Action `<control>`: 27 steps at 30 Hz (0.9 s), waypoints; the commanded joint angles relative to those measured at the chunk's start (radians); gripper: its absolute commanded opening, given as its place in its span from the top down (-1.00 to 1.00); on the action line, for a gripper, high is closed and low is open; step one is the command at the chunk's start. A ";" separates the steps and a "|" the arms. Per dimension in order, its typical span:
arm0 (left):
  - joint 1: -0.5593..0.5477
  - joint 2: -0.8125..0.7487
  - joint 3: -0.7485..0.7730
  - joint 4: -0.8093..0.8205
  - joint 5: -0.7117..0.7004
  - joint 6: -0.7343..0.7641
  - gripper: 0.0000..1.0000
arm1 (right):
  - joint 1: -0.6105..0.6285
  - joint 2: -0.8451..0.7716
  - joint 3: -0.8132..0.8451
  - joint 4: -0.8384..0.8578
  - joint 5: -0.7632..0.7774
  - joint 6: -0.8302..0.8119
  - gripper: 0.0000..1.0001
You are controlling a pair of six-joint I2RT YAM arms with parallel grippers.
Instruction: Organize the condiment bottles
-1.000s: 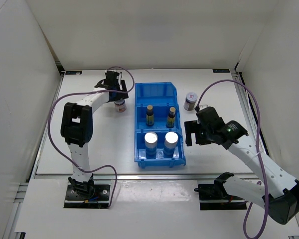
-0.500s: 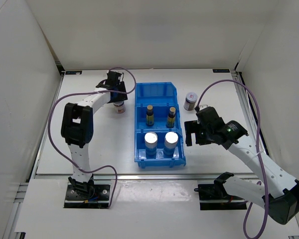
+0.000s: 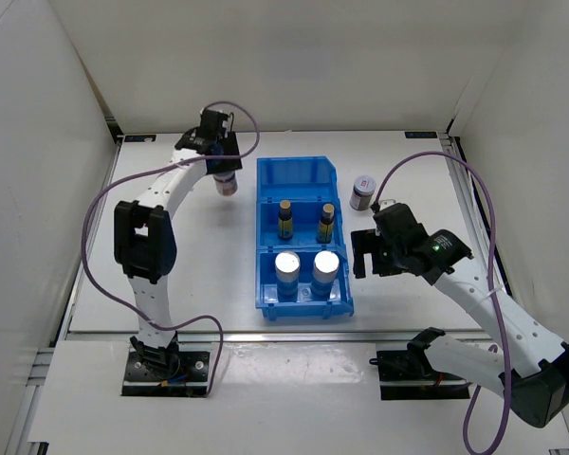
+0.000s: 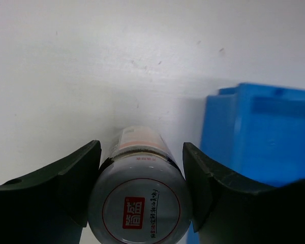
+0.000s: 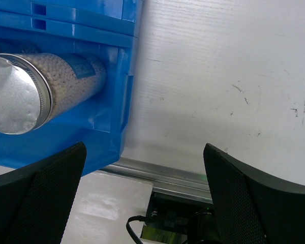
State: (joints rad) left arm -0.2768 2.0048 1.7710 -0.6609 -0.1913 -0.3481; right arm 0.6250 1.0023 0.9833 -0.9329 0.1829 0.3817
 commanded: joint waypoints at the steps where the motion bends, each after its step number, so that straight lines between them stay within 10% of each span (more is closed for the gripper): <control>1: -0.031 -0.129 0.186 -0.012 0.012 0.006 0.72 | 0.004 -0.016 0.008 0.020 0.004 -0.007 -0.98; 9: -0.120 0.046 0.511 -0.078 0.067 0.006 0.75 | 0.004 -0.016 0.008 0.020 0.013 -0.007 -0.98; 27: -0.260 0.304 0.530 -0.078 0.007 0.008 0.77 | 0.004 -0.016 0.008 0.020 0.023 0.002 -0.98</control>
State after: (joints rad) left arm -0.5510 2.3898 2.2780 -0.8062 -0.1448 -0.3443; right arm 0.6250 1.0019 0.9833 -0.9329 0.1879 0.3820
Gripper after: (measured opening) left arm 0.732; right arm 0.989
